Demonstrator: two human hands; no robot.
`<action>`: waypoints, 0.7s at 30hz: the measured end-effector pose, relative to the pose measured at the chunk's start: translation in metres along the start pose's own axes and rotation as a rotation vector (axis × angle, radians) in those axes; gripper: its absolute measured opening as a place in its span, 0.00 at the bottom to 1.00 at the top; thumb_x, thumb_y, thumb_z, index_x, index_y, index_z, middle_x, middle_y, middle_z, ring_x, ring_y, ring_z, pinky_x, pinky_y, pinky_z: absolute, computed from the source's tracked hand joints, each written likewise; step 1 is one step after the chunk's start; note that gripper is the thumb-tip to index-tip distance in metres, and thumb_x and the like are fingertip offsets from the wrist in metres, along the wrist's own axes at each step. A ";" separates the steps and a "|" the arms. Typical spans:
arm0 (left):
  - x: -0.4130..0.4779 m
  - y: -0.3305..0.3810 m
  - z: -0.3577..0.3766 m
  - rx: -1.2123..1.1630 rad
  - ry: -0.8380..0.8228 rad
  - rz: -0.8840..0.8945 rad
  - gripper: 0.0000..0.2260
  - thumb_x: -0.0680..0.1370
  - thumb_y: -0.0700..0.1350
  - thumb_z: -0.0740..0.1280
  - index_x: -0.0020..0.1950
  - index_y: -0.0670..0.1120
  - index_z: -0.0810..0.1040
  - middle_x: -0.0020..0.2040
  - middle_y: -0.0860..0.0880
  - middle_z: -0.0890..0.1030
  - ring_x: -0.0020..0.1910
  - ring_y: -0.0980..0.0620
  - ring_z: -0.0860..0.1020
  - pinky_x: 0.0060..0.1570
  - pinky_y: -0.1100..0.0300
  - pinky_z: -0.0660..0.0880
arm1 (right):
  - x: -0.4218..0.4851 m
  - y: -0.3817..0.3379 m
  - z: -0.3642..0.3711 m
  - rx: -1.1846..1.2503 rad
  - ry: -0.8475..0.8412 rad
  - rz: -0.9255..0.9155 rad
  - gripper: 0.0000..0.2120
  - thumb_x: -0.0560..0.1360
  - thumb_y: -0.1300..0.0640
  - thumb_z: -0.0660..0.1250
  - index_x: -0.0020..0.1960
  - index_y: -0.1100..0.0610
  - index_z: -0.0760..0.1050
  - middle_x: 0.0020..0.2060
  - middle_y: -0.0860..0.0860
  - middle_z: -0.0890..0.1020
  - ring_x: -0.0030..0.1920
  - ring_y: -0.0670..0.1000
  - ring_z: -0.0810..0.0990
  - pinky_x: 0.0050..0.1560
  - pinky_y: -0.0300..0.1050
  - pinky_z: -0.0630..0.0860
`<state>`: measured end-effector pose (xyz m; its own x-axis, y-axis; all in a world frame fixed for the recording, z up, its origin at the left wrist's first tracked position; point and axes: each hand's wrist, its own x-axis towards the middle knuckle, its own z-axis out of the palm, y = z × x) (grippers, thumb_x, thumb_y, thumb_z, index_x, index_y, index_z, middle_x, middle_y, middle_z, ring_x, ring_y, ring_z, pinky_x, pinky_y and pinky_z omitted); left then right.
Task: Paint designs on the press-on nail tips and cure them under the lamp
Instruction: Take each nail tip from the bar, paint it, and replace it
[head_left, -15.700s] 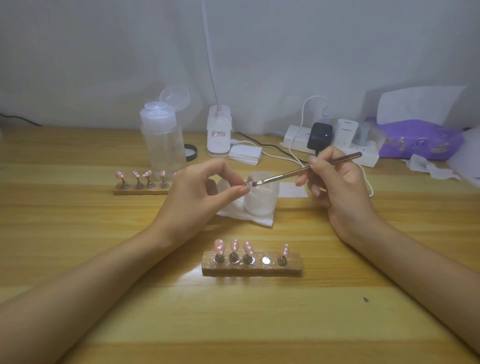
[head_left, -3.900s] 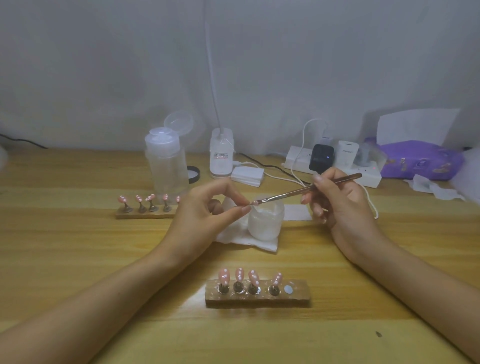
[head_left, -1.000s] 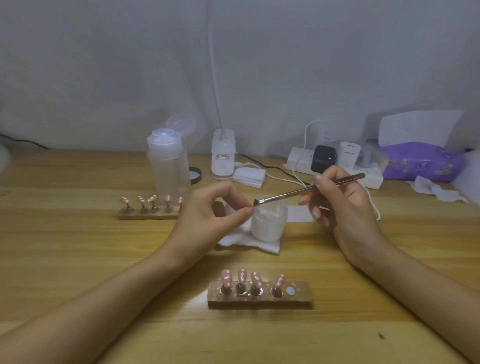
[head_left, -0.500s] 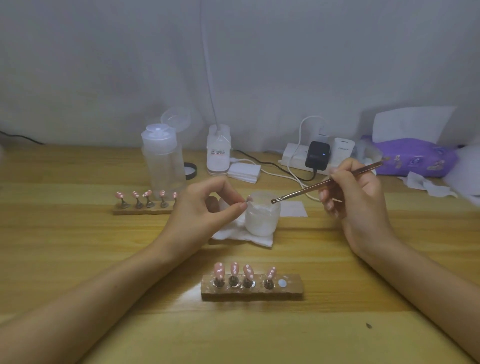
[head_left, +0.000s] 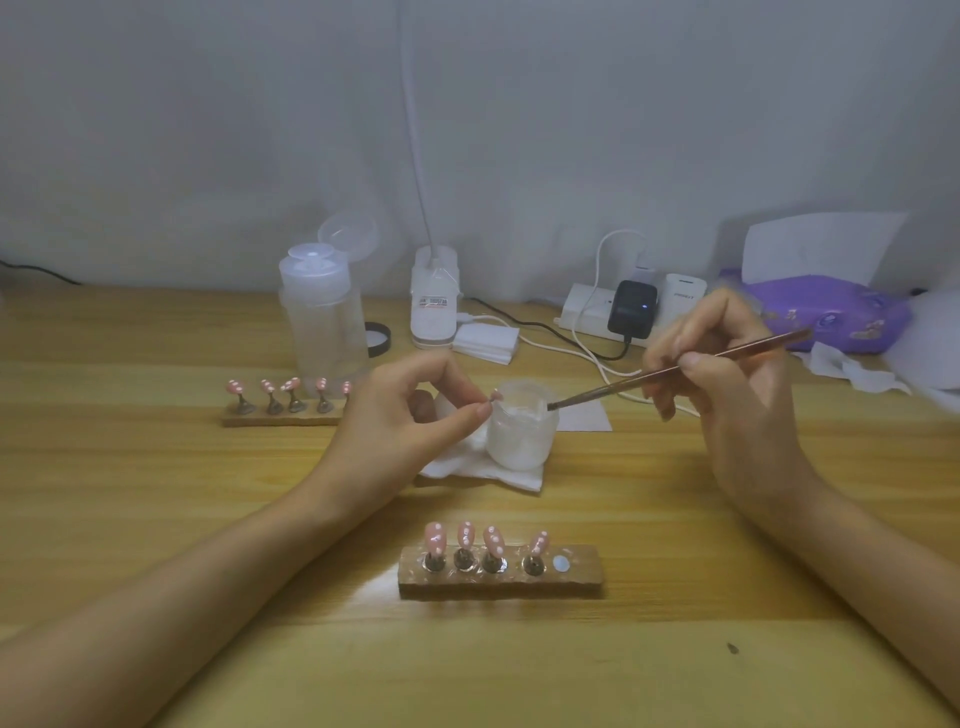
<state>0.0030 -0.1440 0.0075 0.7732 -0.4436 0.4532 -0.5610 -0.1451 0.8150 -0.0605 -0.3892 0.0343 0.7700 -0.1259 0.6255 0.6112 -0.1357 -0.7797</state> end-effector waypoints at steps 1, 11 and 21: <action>0.000 0.000 0.000 -0.003 0.001 0.000 0.06 0.76 0.38 0.73 0.41 0.44 0.79 0.29 0.62 0.77 0.24 0.59 0.65 0.27 0.69 0.63 | 0.000 0.000 -0.001 0.003 0.005 -0.011 0.13 0.71 0.69 0.56 0.40 0.51 0.72 0.33 0.52 0.77 0.32 0.52 0.75 0.29 0.40 0.71; 0.001 -0.004 0.001 0.006 0.007 0.006 0.07 0.75 0.40 0.74 0.41 0.49 0.79 0.30 0.64 0.76 0.26 0.60 0.65 0.29 0.71 0.63 | -0.003 0.011 0.012 0.271 0.229 0.373 0.08 0.76 0.54 0.67 0.40 0.52 0.72 0.29 0.50 0.80 0.27 0.45 0.76 0.27 0.34 0.72; 0.002 -0.003 0.001 0.029 0.017 0.035 0.06 0.75 0.39 0.74 0.41 0.45 0.79 0.27 0.65 0.74 0.24 0.60 0.62 0.28 0.72 0.60 | -0.011 0.014 0.026 0.249 0.142 0.421 0.10 0.75 0.51 0.66 0.35 0.49 0.74 0.30 0.52 0.81 0.29 0.46 0.76 0.29 0.35 0.73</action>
<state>0.0058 -0.1451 0.0051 0.7576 -0.4339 0.4877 -0.5962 -0.1557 0.7876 -0.0554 -0.3639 0.0157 0.9369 -0.2543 0.2398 0.2919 0.1918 -0.9370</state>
